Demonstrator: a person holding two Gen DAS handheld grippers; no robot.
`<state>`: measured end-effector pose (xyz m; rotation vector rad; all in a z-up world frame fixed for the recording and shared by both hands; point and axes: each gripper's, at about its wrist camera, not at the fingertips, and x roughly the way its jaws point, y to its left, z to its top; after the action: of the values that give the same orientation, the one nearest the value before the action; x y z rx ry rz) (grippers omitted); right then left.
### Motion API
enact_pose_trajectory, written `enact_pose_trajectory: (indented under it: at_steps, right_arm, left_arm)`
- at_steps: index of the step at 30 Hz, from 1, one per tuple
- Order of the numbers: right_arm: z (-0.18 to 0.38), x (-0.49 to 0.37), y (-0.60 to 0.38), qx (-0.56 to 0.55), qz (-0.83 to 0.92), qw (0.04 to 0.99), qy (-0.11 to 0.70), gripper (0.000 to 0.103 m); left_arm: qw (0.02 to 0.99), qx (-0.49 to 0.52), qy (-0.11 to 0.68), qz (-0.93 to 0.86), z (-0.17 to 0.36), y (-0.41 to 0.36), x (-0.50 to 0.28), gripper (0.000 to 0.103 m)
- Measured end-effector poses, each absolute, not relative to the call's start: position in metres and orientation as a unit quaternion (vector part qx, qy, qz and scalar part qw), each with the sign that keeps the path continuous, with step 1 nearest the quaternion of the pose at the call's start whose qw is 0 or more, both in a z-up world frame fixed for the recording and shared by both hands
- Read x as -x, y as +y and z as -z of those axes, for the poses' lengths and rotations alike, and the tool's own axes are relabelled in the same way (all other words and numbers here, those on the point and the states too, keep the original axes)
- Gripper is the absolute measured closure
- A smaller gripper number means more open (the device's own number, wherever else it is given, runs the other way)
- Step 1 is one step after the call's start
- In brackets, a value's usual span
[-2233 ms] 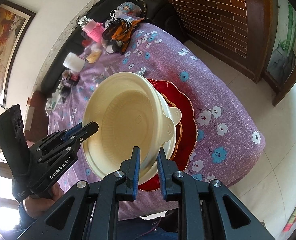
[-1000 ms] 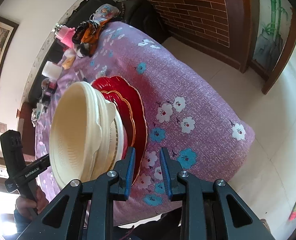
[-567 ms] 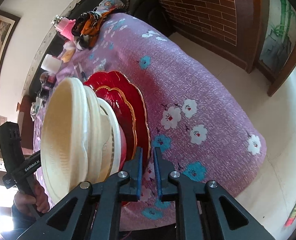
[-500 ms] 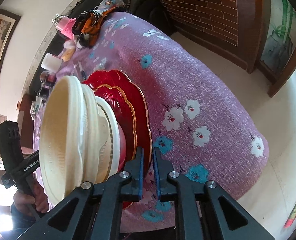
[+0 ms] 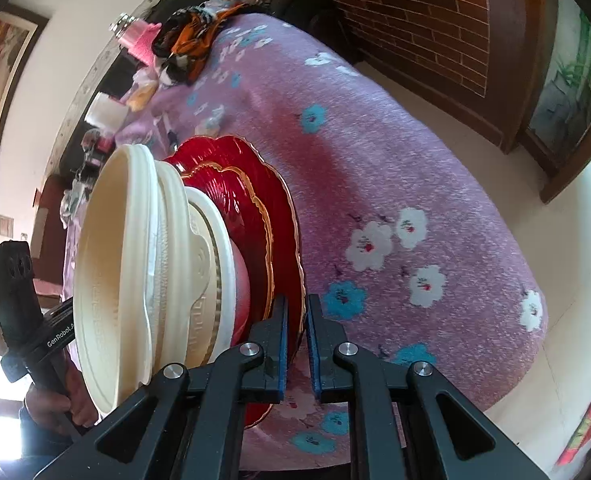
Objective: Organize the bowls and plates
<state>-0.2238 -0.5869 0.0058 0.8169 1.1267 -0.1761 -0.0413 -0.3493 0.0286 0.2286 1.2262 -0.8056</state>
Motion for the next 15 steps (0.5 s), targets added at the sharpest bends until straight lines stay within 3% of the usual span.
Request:
enact_pose_trajectory:
  at_steps: [15]
  right_arm:
    - [-0.003, 0.134, -0.49, -0.3, -0.037, 0.767, 0.566, 0.093]
  left_arm:
    - [0.798, -0.015, 0.554, 0.237, -0.045, -0.207, 0.021, 0.1]
